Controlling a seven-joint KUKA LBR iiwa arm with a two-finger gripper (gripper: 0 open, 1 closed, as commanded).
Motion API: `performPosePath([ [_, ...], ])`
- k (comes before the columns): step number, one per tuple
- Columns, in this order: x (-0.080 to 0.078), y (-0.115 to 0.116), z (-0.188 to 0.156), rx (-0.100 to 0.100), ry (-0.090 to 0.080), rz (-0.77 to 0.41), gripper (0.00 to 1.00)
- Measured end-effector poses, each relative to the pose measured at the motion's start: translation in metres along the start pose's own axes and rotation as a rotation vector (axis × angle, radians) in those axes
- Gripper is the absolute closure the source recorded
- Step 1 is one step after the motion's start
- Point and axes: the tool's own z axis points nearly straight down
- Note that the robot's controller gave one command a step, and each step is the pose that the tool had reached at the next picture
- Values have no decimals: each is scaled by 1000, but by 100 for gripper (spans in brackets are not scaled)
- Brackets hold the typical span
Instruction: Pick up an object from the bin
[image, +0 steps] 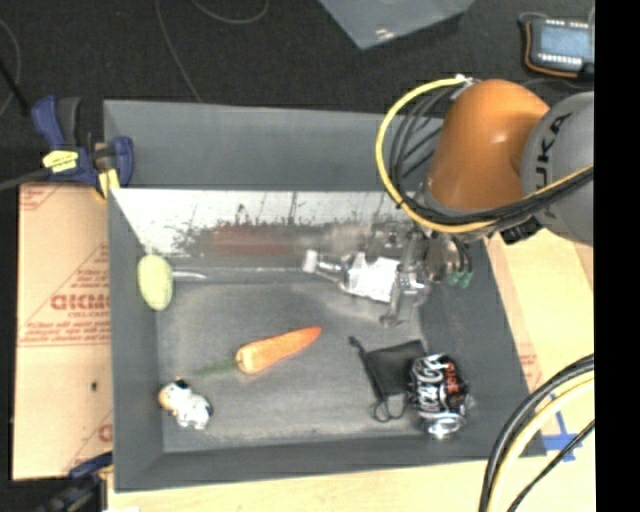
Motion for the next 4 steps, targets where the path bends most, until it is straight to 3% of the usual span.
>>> performPosePath([
  [1, -1, 0, -5, 1, -7, -1, 0],
  [3, 34, -44, 126, 2, -12, 9, 0],
  [4, 49, -45, 139, 2, -14, 23, 0],
])
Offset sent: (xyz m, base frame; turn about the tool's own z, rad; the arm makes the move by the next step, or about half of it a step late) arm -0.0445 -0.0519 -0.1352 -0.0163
